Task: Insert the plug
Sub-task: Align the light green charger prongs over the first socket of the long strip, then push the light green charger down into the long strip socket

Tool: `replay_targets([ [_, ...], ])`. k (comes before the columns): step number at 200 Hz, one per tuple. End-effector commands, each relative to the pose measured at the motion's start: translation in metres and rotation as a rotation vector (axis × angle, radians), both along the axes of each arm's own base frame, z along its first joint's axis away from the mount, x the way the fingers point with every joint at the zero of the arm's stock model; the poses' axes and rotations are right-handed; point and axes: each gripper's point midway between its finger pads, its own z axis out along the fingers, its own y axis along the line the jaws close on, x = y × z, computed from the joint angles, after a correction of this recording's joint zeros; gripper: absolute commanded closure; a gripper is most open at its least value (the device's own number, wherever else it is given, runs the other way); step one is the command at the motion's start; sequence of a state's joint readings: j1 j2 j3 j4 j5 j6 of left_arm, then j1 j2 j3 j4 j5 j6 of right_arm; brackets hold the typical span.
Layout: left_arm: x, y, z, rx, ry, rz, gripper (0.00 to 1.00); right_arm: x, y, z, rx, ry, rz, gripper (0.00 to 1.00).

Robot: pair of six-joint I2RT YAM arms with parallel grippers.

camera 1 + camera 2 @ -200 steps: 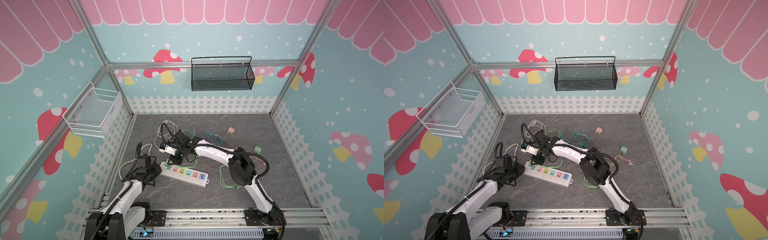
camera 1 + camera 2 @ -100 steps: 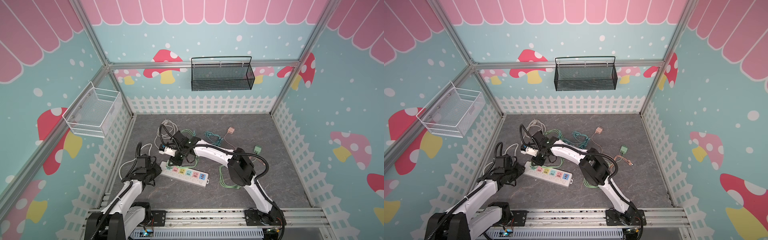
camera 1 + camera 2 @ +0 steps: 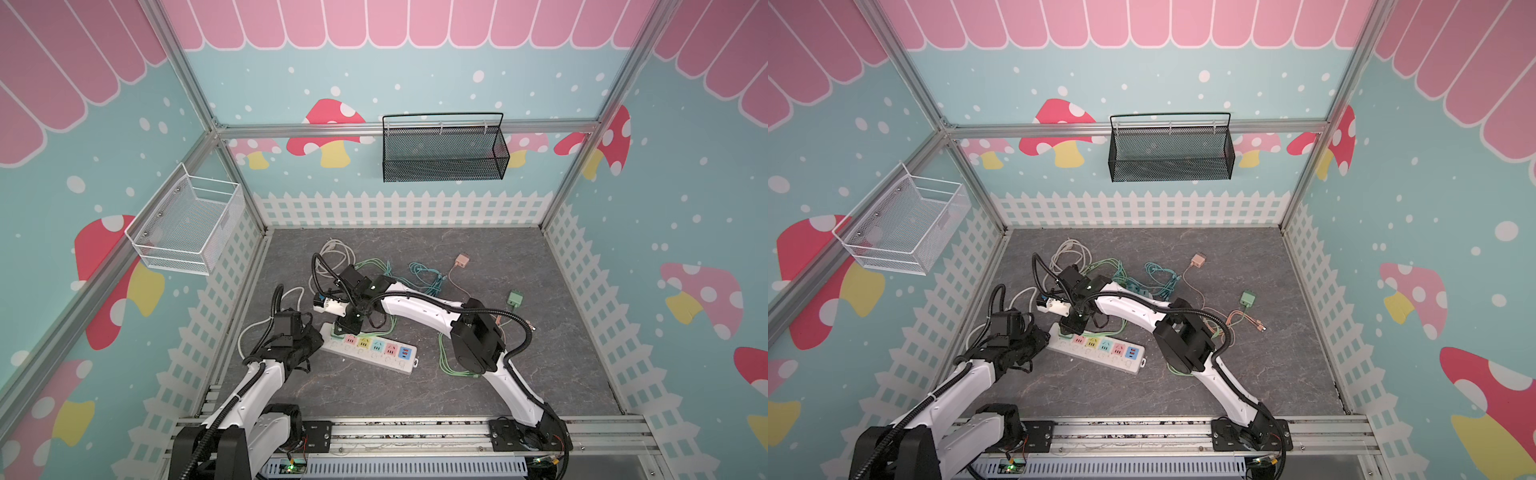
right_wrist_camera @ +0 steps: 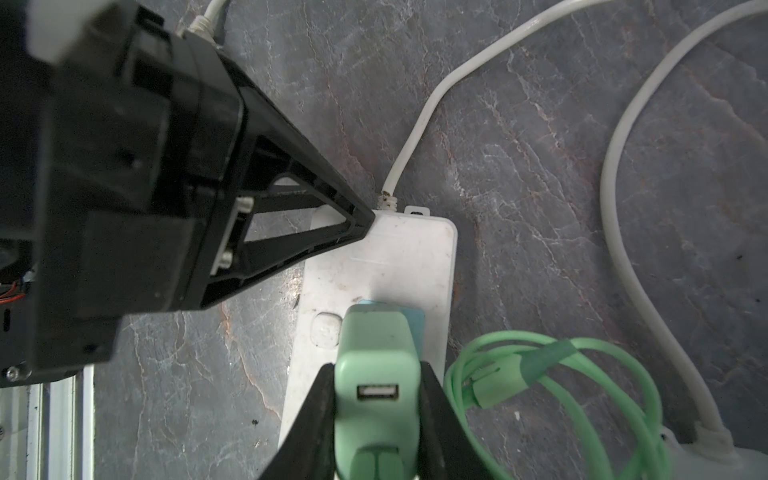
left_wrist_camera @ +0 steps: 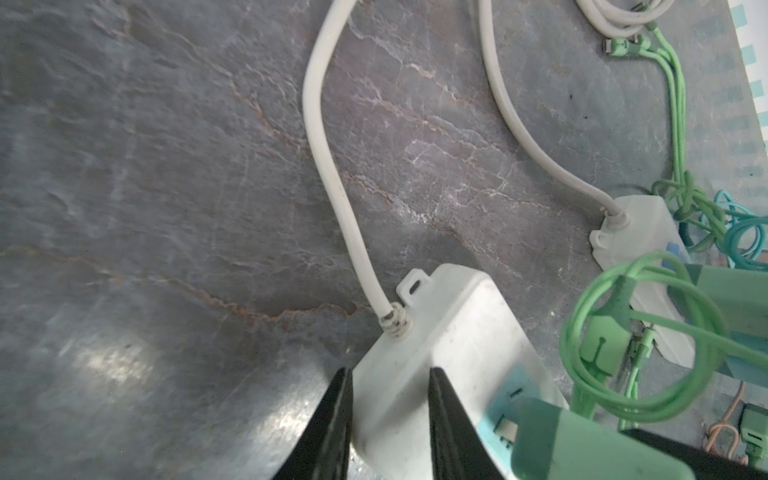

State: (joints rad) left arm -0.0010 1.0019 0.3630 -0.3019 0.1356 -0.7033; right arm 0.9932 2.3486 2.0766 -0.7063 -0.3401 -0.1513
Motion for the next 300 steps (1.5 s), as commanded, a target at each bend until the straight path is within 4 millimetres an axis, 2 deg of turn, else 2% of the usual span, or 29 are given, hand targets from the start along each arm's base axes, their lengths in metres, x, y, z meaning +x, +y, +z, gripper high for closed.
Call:
replay_targets([
  [1, -0.001, -0.002, 0.001, -0.008, -0.011, -0.009, 0.70, -0.003, -0.008, -0.028, -0.106, -0.029, 0.012, 1.00],
  [79, -0.003, -0.005, -0.002, -0.027, -0.012, -0.011, 0.72, -0.004, -0.005, -0.042, -0.195, -0.077, -0.018, 1.00],
  [189, -0.015, -0.004, -0.006, -0.044, -0.003, 0.021, 0.73, -0.002, -0.019, -0.085, -0.325, -0.089, -0.042, 1.00],
  [219, -0.018, -0.001, -0.007, -0.041, -0.003, 0.037, 0.73, -0.001, -0.022, -0.090, -0.345, -0.092, -0.055, 1.00],
  [244, -0.018, -0.001, -0.006, -0.040, -0.005, 0.036, 0.73, -0.003, -0.020, -0.084, -0.325, -0.075, -0.055, 1.00],
  [275, -0.017, -0.002, -0.006, -0.038, -0.004, 0.031, 0.73, -0.010, -0.007, -0.059, -0.238, -0.036, -0.049, 0.91],
  [300, -0.017, -0.002, -0.006, -0.038, -0.004, 0.031, 0.73, -0.009, 0.000, -0.040, -0.189, -0.041, -0.057, 0.89],
])
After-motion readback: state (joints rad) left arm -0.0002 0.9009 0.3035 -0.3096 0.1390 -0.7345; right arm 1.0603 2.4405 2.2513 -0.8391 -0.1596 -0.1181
